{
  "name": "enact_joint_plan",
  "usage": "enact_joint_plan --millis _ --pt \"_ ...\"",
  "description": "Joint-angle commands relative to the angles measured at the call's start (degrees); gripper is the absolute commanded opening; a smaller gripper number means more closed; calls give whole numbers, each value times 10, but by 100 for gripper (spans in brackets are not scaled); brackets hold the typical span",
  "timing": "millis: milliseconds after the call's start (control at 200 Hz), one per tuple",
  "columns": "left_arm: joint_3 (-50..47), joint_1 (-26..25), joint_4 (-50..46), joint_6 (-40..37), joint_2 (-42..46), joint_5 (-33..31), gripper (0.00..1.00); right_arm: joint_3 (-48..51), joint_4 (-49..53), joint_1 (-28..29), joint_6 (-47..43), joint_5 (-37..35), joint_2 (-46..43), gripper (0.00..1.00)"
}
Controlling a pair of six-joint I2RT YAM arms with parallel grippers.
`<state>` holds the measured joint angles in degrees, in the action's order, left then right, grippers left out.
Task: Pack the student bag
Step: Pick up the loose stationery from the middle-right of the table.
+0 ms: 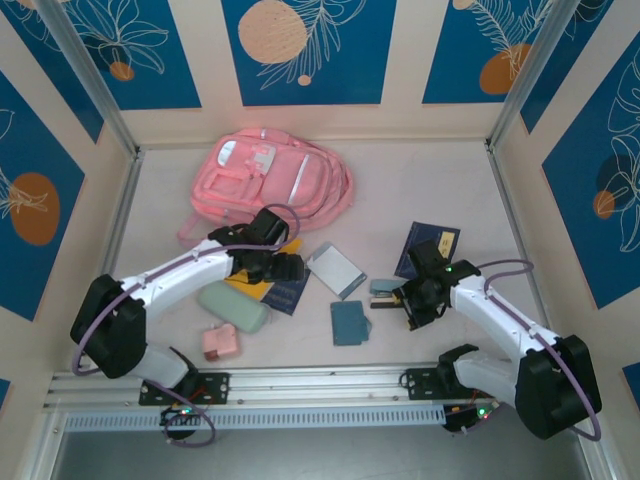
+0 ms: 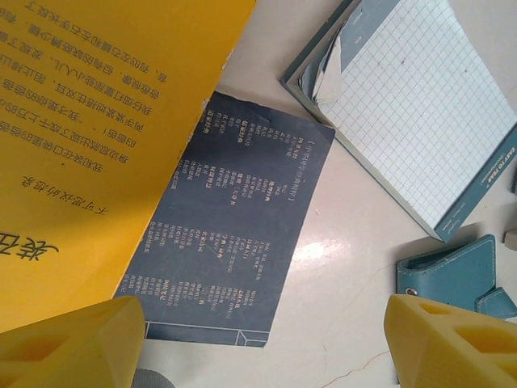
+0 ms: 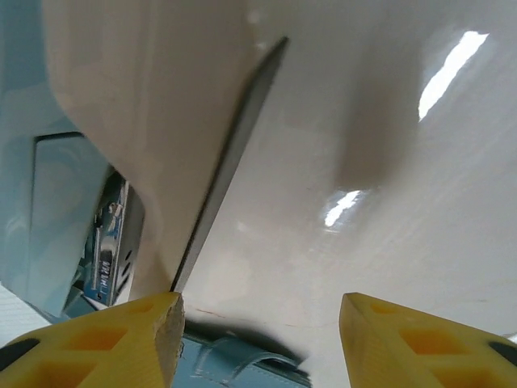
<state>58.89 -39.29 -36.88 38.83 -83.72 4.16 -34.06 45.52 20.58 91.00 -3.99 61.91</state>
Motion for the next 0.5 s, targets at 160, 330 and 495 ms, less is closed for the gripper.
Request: enact_joint_plan --millis 160,330,495 --pt "16 1 -14 -7 20 -5 78 39 -93 -23 36 24 -8 46" --pt "17 0 -13 -6 23 -7 77 45 -79 -26 35 12 -57 38" --pt "19 1 -10 0 19 -1 77 44 -105 -30 22 24 -57 36"
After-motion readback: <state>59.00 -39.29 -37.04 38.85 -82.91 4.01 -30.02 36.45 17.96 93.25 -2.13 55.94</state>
